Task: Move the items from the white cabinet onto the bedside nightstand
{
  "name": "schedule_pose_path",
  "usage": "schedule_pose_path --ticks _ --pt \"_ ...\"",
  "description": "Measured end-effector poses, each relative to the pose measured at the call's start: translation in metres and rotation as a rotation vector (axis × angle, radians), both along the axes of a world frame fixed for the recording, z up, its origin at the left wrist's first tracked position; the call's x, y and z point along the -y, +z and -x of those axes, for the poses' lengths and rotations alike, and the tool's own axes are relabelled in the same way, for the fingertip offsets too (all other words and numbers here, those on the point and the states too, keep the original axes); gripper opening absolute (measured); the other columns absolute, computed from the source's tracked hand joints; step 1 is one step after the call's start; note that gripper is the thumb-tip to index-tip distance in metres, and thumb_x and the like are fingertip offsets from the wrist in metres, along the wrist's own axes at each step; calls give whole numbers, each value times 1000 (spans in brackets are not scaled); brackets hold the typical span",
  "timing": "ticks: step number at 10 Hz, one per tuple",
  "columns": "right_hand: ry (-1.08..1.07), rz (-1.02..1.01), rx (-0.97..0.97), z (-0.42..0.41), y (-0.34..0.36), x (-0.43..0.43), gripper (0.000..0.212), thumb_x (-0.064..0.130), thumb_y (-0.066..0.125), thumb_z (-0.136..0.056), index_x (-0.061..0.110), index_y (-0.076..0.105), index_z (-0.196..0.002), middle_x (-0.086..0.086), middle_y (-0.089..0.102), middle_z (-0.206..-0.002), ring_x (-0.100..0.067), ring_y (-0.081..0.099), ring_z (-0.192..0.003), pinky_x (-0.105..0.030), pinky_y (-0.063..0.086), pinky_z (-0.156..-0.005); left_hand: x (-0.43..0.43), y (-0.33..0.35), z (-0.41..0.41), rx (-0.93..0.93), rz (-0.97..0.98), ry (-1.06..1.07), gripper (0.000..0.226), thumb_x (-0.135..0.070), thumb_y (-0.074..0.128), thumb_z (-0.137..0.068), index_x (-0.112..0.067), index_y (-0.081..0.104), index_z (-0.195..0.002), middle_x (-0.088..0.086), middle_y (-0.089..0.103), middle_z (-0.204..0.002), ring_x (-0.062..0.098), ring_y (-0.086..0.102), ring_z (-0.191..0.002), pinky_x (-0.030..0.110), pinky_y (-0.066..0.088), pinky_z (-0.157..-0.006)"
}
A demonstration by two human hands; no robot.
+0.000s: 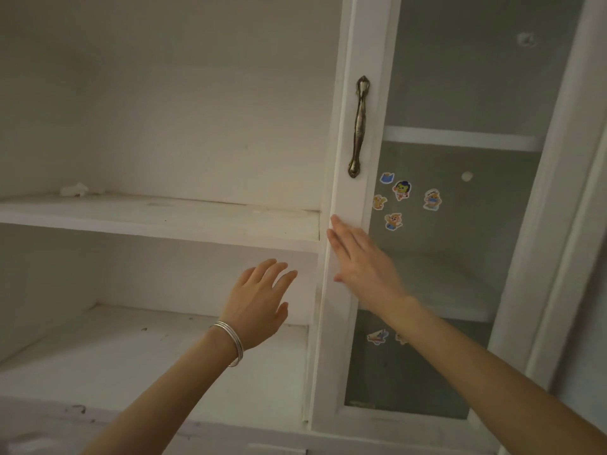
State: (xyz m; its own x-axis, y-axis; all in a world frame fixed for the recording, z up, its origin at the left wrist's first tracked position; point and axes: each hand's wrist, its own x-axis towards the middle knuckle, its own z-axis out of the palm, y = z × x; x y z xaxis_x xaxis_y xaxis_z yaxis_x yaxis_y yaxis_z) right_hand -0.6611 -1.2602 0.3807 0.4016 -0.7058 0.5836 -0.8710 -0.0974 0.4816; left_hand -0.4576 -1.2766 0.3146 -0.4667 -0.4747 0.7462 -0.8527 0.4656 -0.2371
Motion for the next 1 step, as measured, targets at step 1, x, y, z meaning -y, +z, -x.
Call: schedule_pose_path --ticks 1 --pt "46 -55 16 2 2 -18 82 35 64 -84 1 17 -143 -17 14 -153 -29 12 -141 -36 4 -111 -6 11 -11 -6 14 -3 59 -24 81 -60 -10 62 -114 13 64 -115 33 60 -107 44 51 -82"
